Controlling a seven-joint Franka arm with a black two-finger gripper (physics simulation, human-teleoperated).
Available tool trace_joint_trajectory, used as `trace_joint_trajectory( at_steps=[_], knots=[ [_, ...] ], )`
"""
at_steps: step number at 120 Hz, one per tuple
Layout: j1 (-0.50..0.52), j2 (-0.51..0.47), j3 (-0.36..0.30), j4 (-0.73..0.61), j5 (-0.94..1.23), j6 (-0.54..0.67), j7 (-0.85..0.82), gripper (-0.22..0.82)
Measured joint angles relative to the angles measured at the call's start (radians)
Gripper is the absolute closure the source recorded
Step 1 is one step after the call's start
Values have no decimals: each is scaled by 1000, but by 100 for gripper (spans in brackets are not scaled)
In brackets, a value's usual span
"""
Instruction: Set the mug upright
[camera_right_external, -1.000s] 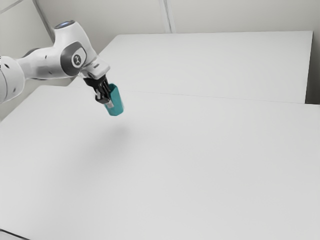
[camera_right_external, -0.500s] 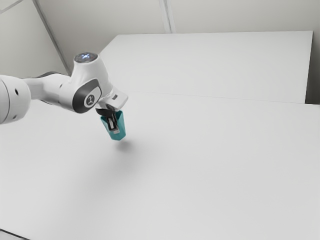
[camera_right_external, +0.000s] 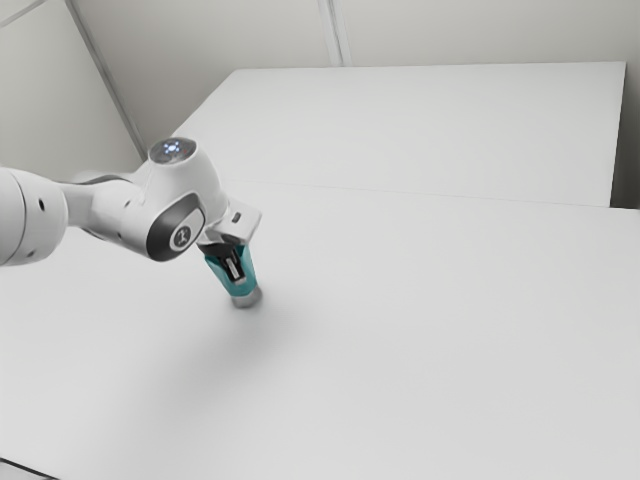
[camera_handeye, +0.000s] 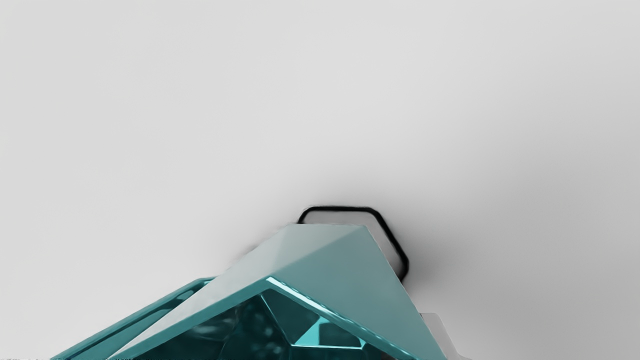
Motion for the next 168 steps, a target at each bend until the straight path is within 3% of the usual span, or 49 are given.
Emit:
trace_joint_trajectory(
  at_steps=[58, 121, 168],
  knots=[
    [18, 57, 2, -29, -4, 113, -88, 78],
    [20, 50, 1, -29, -9, 122, -126, 55],
    [19, 29, 10, -3, -15, 89, -138, 50]
  ],
)
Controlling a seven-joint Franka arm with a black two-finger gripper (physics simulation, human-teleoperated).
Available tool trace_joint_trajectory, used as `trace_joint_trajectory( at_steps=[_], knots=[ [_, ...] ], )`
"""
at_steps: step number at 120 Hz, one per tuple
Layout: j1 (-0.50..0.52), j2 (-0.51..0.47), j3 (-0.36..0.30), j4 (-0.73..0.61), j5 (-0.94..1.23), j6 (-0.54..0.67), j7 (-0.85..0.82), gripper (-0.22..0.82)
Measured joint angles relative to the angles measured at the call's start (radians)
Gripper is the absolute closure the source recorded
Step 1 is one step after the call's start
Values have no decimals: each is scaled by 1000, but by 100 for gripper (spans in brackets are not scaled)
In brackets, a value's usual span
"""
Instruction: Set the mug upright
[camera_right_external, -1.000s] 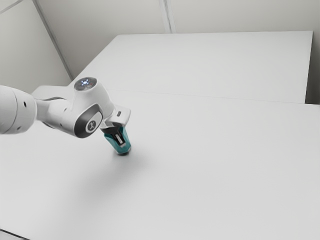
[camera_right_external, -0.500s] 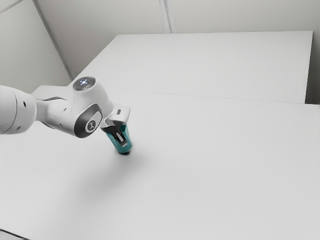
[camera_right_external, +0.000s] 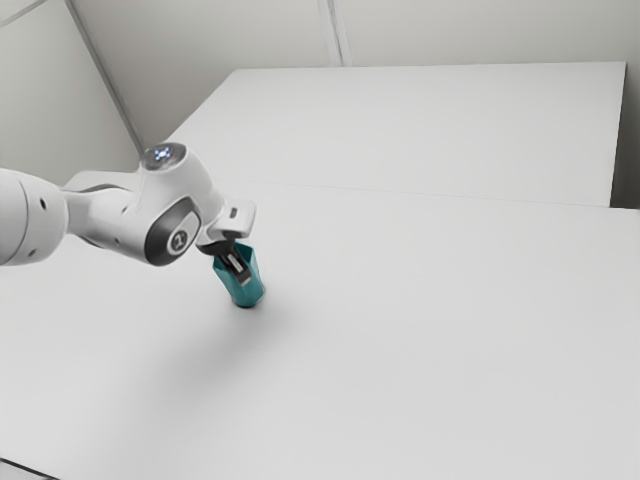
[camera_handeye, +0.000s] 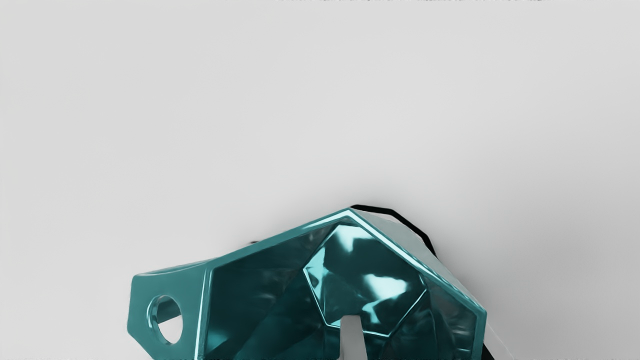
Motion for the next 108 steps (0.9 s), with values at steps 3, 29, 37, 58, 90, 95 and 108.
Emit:
trace_joint_trajectory(
  at_steps=[3, 29, 37, 58, 90, 95, 108],
  knots=[
    [0, -1, 1, 3, -1, -3, 0, 50],
    [4, -13, 2, 47, -7, -53, -4, 49],
    [2, -14, 2, 50, -8, -61, -4, 49],
    [0, -15, 1, 51, -11, -74, -5, 41],
    [0, -18, 1, 51, -28, -76, -5, 31],
    [1, -20, 1, 51, -33, -75, -5, 30],
    [2, -23, 0, 52, -55, -73, -4, 28]
  ],
)
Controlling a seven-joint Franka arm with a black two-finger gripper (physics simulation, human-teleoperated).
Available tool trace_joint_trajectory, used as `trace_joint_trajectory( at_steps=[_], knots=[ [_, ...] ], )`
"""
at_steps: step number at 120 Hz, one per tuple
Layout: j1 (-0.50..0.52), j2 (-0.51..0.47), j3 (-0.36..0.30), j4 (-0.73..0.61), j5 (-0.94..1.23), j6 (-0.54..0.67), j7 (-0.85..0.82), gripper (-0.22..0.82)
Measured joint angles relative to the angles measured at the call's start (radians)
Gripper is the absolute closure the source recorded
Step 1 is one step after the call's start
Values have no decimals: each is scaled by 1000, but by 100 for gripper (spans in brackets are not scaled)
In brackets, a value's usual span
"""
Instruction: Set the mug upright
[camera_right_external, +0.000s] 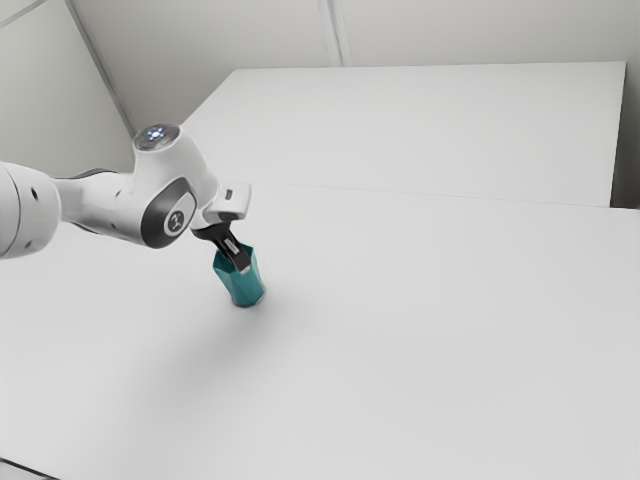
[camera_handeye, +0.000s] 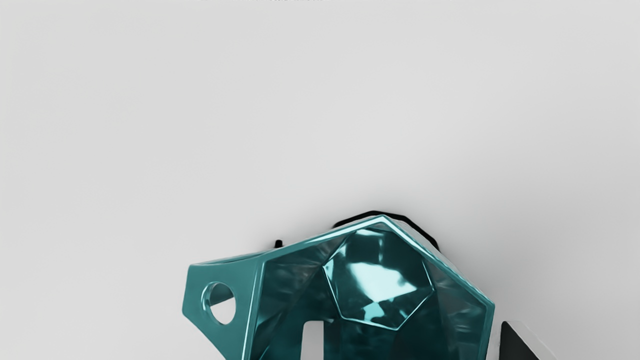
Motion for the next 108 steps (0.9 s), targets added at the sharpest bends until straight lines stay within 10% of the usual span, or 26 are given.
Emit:
trace_joint_trajectory(
  at_steps=[71, 108],
  knots=[
    [2, -56, -3, 41, -165, -54, 9, 25],
    [-188, -11, 147, 489, -167, -450, -63, 8]
  ],
)
